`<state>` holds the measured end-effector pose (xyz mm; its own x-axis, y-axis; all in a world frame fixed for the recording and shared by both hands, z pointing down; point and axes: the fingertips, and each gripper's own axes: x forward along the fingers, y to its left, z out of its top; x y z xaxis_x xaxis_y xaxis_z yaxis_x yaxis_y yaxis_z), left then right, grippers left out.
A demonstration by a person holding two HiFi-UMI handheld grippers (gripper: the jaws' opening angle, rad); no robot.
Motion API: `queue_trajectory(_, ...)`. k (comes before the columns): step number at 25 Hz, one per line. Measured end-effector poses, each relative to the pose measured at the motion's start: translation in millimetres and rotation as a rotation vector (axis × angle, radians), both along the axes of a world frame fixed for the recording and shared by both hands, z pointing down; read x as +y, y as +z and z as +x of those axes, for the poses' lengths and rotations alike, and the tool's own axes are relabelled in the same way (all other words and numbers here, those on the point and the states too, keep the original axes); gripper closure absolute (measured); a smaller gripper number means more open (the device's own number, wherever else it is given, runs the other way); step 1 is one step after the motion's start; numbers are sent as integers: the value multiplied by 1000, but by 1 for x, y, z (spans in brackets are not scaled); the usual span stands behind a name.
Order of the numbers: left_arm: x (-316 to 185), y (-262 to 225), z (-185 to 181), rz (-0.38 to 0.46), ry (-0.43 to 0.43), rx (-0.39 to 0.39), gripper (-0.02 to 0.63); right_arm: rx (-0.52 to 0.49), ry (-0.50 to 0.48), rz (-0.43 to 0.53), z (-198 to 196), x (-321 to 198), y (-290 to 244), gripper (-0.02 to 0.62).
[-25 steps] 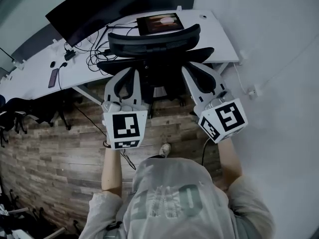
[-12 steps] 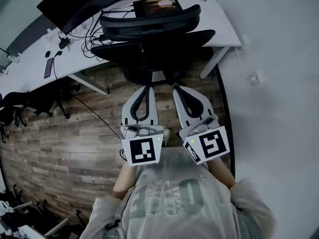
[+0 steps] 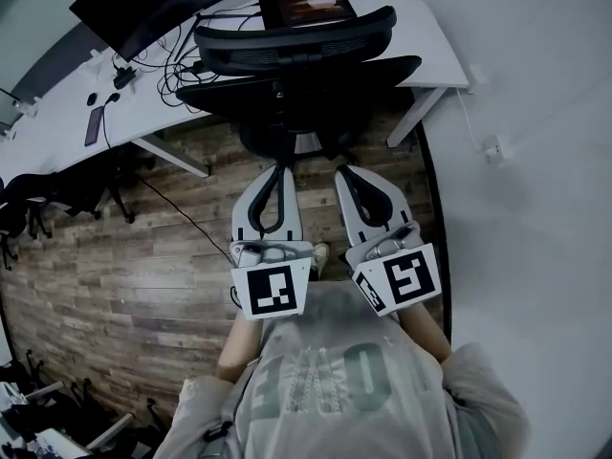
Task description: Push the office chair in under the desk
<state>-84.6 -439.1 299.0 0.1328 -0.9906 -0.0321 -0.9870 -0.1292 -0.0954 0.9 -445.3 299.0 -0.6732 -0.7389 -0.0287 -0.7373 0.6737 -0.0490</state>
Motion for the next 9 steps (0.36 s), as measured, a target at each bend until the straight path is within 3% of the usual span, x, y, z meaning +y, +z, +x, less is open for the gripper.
queue_trajectory(9,-4,5,-11,-17,-8,9,589,-7,-4,-13,-6,-7,0,575)
